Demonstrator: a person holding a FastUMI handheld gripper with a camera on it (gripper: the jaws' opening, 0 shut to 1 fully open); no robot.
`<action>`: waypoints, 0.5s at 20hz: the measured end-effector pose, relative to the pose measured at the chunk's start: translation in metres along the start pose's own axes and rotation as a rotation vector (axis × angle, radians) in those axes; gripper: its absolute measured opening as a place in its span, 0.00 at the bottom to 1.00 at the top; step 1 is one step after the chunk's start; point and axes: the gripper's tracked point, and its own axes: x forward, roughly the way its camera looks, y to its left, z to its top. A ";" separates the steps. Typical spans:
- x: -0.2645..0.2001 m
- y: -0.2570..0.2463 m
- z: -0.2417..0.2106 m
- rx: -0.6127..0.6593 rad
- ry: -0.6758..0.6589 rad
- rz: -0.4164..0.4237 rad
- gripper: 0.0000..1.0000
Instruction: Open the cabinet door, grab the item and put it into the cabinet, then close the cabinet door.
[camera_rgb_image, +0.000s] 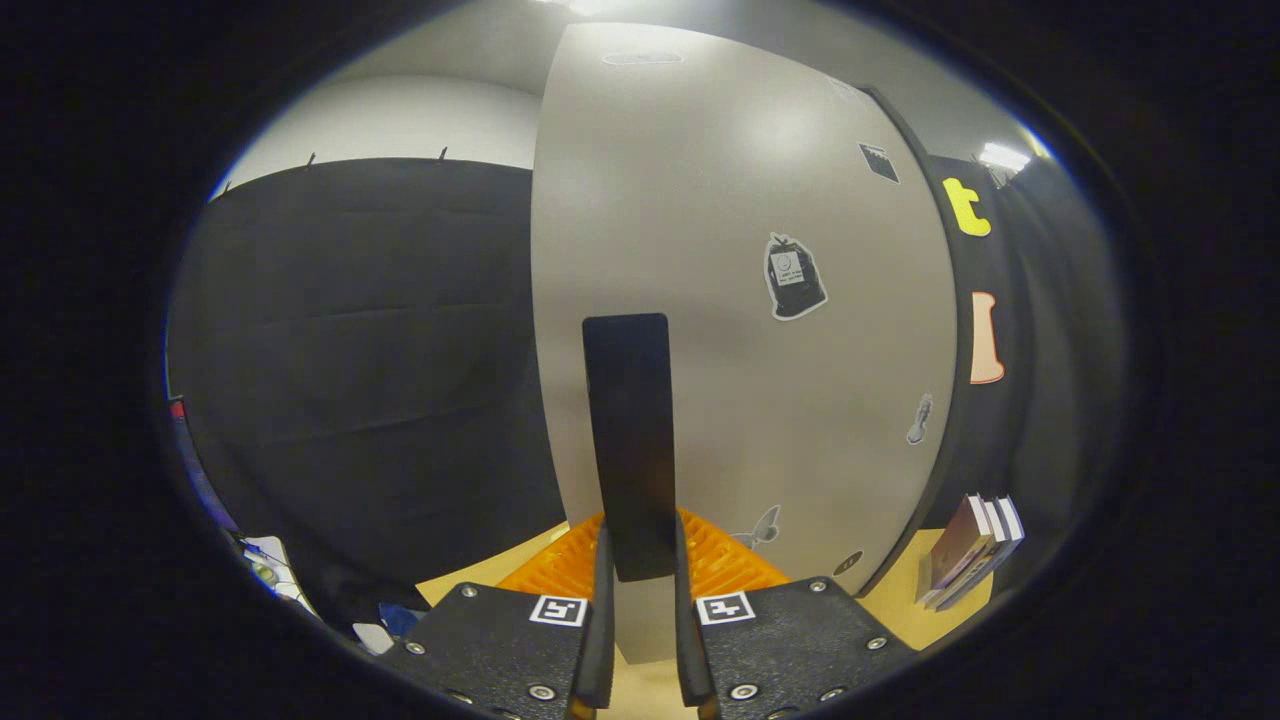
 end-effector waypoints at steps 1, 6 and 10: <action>-0.003 -0.002 -0.001 0.003 -0.007 0.011 0.26; -0.017 -0.015 -0.003 0.013 -0.021 0.028 0.25; -0.030 -0.022 -0.002 0.024 -0.032 -0.005 0.25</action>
